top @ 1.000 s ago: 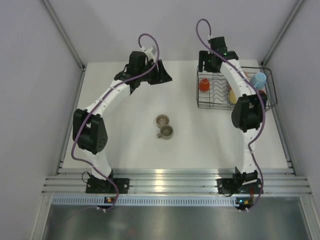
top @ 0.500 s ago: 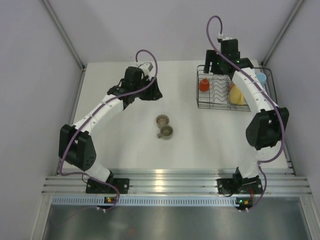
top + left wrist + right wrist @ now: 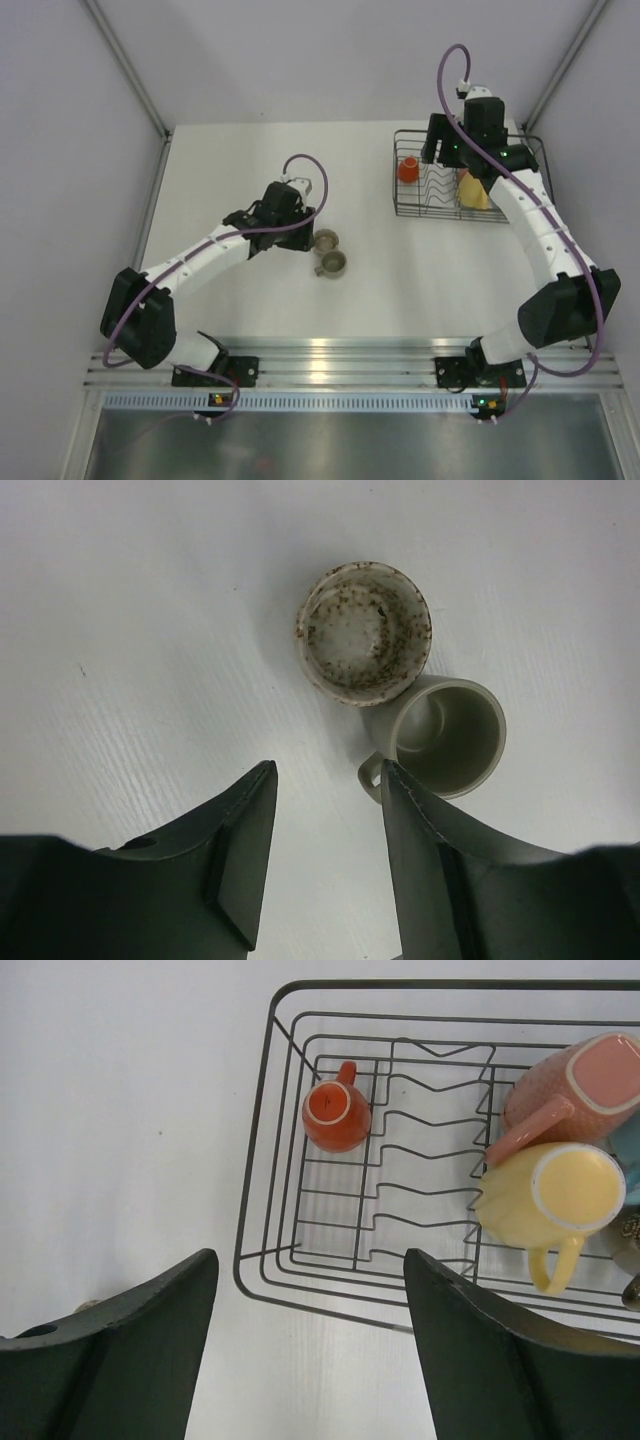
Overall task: Load the cups into the dish rack
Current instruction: Grab a cup with the left arm
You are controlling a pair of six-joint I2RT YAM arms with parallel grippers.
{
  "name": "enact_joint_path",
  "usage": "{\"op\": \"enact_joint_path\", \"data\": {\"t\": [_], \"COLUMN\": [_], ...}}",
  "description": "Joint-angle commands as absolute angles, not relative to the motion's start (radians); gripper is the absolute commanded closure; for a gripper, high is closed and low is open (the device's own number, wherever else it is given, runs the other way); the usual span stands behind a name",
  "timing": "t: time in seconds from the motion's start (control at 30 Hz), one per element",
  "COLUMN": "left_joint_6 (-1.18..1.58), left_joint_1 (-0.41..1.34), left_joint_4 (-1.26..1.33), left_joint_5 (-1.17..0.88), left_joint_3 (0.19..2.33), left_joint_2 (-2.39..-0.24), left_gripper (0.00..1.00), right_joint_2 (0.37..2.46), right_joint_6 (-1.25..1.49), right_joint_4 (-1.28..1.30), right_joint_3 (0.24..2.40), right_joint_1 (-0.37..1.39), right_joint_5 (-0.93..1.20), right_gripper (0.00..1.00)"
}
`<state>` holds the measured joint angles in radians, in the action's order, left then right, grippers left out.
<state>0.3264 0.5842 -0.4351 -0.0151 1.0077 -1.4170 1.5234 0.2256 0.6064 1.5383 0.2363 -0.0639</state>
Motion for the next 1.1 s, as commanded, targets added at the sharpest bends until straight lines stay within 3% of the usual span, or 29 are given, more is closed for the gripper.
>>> {"op": "enact_joint_path", "data": {"t": [0.0,1.07], "left_joint_6": [0.321,0.353], "left_joint_1": [0.595,0.577], "left_joint_4": [-0.42,-0.315], "left_joint_5": [0.031,-0.017], "left_joint_3": [0.994,1.134], "left_joint_2": [-1.382,-1.695], "left_gripper": [0.49,0.51], "right_joint_2": [1.436,1.42], "right_joint_6": [0.239,0.245], "right_joint_4": [0.555,0.552], "right_joint_3": [1.516,1.48], "right_joint_1": [0.255,0.255], "right_joint_5": [-0.086,-0.061], "right_gripper": [0.25,0.27]}}
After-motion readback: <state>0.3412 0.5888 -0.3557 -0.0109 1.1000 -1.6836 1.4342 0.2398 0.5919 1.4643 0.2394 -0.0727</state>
